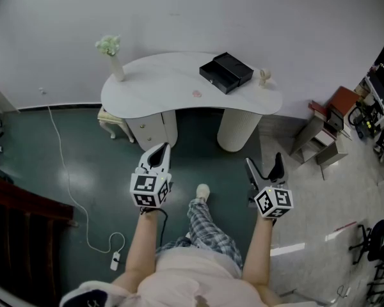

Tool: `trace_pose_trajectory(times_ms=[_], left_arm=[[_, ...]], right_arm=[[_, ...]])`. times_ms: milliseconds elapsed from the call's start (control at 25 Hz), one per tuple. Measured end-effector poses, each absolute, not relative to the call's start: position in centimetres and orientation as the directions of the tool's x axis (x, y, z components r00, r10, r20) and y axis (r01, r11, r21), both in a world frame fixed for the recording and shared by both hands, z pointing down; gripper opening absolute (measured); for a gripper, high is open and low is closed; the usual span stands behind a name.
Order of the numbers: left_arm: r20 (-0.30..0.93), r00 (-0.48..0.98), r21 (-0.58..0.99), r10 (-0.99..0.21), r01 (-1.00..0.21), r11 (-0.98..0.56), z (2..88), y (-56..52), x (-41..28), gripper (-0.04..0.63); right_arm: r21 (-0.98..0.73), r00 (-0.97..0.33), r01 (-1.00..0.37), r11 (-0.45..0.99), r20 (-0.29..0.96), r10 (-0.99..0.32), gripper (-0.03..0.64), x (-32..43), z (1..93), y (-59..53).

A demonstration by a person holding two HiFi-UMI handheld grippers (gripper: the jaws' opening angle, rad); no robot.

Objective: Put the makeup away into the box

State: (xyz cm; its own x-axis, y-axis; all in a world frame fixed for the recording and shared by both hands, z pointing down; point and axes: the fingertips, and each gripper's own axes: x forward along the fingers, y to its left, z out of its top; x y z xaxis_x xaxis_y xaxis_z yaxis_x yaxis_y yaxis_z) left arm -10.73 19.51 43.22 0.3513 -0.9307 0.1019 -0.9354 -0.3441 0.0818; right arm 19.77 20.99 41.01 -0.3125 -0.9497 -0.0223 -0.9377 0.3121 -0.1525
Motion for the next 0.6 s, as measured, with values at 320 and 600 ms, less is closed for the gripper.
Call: trace_pose_trajectory(times_ms=[320, 600], left_arm=[[0.102, 0.339, 0.074, -0.935, -0.94, -0.332, 44.0, 14.3, -10.8, 0.026], [0.113, 0.324, 0.065, -0.939, -0.946, -0.319, 44.7, 5.8, -10.9, 0.026]], right_arm=[[-0.152, -0.316, -0.936, 0.318, -0.037, -0.948, 0.528, 19.9, 41.6, 15.2], [-0.161, -0.306, -0.938, 0.308, -0.038, -0.951, 0.528, 20.3, 42.3, 6.0]])
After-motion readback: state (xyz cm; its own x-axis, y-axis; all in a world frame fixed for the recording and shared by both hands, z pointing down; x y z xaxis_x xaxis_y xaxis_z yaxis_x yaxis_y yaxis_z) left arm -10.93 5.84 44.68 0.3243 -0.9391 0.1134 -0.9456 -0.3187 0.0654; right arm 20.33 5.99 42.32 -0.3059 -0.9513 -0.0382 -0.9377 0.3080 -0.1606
